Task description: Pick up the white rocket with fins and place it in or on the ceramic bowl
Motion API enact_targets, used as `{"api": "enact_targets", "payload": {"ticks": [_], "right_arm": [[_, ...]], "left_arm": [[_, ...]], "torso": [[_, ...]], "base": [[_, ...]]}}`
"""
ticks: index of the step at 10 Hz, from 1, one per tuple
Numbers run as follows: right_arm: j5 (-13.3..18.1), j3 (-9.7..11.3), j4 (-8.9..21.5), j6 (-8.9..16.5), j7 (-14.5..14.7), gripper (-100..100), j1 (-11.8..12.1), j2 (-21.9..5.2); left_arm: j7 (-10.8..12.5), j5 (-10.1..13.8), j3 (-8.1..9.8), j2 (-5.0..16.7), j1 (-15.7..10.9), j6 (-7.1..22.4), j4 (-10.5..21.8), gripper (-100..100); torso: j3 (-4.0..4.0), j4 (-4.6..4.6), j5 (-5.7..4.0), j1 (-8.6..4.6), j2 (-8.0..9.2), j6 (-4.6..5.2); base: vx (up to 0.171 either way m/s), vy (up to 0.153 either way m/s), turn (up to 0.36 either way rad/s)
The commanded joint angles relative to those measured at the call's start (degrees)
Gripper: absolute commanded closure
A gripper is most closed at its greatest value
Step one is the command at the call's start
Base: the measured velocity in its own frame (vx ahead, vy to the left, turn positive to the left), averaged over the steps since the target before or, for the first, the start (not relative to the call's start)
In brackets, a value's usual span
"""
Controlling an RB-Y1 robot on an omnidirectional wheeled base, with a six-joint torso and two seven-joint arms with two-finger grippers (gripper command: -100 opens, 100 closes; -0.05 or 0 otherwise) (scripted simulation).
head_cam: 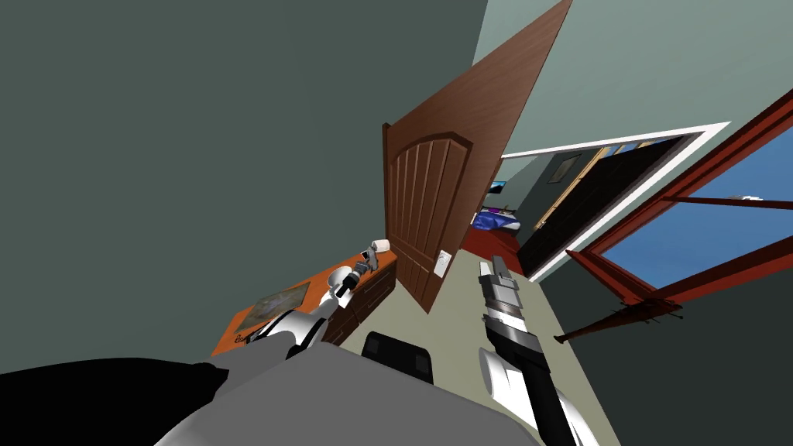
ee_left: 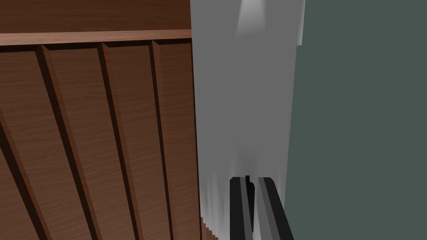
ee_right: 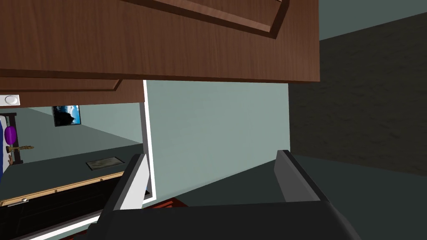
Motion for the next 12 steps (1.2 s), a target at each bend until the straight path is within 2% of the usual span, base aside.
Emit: {"api": "enact_targets", "payload": {"ticks": [1, 2, 4, 5, 6, 7, 9, 10, 12], "right_arm": [[0.0, 0.0, 0.0, 0.0, 0.0, 0, 0.0, 0.0], [0.0, 0.0, 0.0, 0.0, 0.0, 0, 0.0, 0.0], [0.0, 0.0, 0.0, 0.0, 0.0, 0, 0.0, 0.0], [0.0, 0.0, 0.0, 0.0, 0.0, 0, 0.0, 0.0], [0.0, 0.0, 0.0, 0.0, 0.0, 0, 0.0, 0.0], [0.0, 0.0, 0.0, 0.0, 0.0, 0, 0.0, 0.0], [0.0, 0.0, 0.0, 0.0, 0.0, 0, 0.0, 0.0], [0.0, 0.0, 0.0, 0.0, 0.0, 0, 0.0, 0.0], [0.0, 0.0, 0.0, 0.0, 0.0, 0, 0.0, 0.0]], "left_arm": [[1.6, 0.0, 0.05, 1.2, 1.0, 2.4, -2.9, 100], [1.6, 0.0, 0.05, 1.2, 1.0, 2.1, -0.9, 100], [1.6, 0.0, 0.05, 1.2, 1.0, 2.4, -4.1, 100], [1.6, 0.0, 0.05, 1.2, 1.0, 2.4, -3.5, 100], [1.6, 0.0, 0.05, 1.2, 1.0, 2.4, -4.7, 100], [2.8, 0.3, 1.22, 3.2, -1.2, 3.2, -4.1, 100], [2.8, 0.3, 1.22, 3.2, -1.2, 3.2, -5.5, 100], [2.8, 0.3, 1.22, 3.2, -1.2, 3.2, -4.1, 100], [4.9, 0.6, 2.83, 6.1, -4.9, 5.0, -3.3, 100]], "torso": [[0.00, 0.00, 0.00, 0.00, 0.00, 0.00], [0.08, 0.00, -0.01, -0.05, 0.15, -0.11], [0.03, 0.03, 0.00, 0.13, 0.01, -0.15], [0.01, 0.06, -0.01, 0.15, -0.07, -0.11], [0.01, 0.06, -0.01, 0.15, -0.09, -0.12], [0.03, 0.10, -0.02, 0.13, -0.08, -0.11], [0.33, 0.26, -0.10, -0.18, 0.39, -0.07], [0.29, 0.26, -0.09, -0.08, 0.29, -0.11], [0.32, 0.31, -0.12, -0.12, 0.33, -0.03]], "base": [[-0.106, -0.061, -0.136], [-0.054, -0.027, 0.006], [-0.011, -0.004, 0.015], [0.009, 0.005, -0.012], [0.008, 0.003, 0.000], [-0.105, -0.068, -0.173], [-0.077, -0.048, -0.061], [-0.006, -0.011, 0.010], [-0.099, -0.069, -0.194]]}}
